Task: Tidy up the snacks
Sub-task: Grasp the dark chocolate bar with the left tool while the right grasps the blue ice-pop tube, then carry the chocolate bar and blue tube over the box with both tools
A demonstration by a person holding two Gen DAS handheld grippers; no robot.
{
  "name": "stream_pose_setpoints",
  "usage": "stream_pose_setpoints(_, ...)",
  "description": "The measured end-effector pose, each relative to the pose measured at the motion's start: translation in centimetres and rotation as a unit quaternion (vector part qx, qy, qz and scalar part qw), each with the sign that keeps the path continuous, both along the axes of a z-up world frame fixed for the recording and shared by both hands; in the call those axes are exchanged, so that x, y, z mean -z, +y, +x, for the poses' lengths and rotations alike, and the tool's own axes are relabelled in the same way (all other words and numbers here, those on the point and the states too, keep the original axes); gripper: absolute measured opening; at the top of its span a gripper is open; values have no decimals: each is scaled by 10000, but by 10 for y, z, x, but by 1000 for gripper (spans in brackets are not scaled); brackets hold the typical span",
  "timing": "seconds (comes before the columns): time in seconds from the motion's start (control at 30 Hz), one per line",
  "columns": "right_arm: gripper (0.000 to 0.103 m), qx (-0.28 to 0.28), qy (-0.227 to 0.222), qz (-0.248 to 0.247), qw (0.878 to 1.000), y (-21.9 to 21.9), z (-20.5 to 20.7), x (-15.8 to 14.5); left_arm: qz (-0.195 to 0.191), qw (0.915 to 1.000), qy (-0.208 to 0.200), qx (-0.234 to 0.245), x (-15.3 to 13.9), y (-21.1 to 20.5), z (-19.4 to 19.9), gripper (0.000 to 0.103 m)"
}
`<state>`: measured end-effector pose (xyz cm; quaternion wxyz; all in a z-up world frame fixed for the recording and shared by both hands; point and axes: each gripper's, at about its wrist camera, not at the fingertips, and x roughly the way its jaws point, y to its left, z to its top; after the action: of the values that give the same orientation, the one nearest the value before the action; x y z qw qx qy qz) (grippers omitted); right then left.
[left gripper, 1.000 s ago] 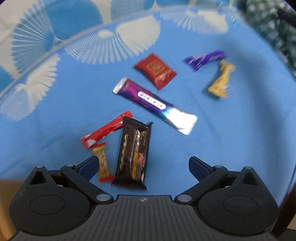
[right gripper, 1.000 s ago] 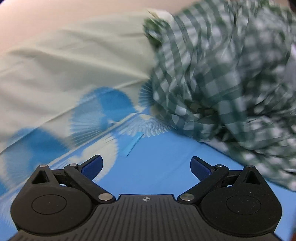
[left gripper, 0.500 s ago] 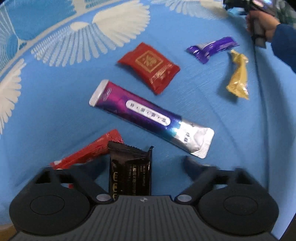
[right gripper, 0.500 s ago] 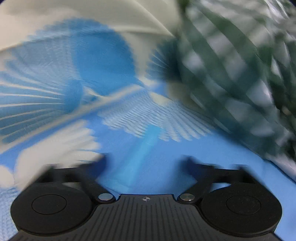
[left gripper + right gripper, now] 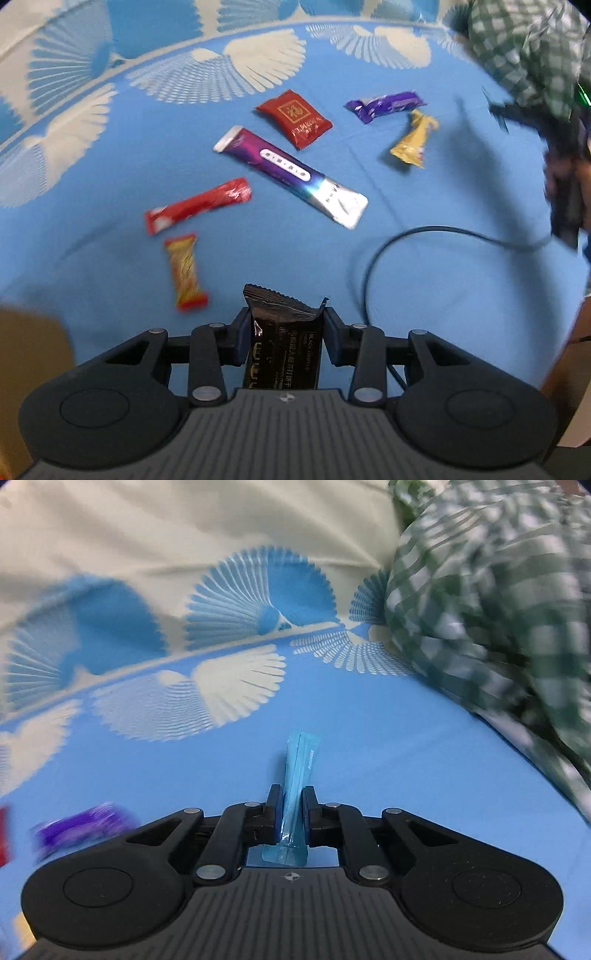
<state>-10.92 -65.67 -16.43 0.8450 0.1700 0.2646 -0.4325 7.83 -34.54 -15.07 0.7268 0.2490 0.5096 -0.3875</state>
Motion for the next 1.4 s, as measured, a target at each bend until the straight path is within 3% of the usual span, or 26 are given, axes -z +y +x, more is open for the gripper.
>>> stream_pose_setpoints(0.17,11,-207,-525,99,9984,95,-47,-50,-150,9990,-230,-343,-53,57,-32,44)
stream_pose_setpoints(0.37,11,-609,-1123,491,9906,204,-75,-110,-361,9956,-431,-748,-114,132,-63,44)
stream_pose_setpoints(0.7,11,-2082,-1432,655,9653,410,-93,-192,-689,9838,-859,-1412,-190,276,-114,44)
stream_pose_setpoints(0.9,11,-2897,-1454,905,9417,508,-97,-214,-788,9726,-1150,-1858,-212,361,-141,44)
stream_pose_setpoints(1.07,11,-3461,-1362,813,9247,571,-105,-223,-1006,9629,-1275,-2158,-225,418,-164,44)
stream_pose_setpoints(1.27,11,-3782,-1245,898,9129,613,-116,-219,-1010,9573,-1292,-2381,-224,454,-185,44)
stream_pose_setpoints(1.4,11,-3829,-1224,828,9119,617,-117,-222,-1025,9549,-1348,-2439,-220,466,-193,44)
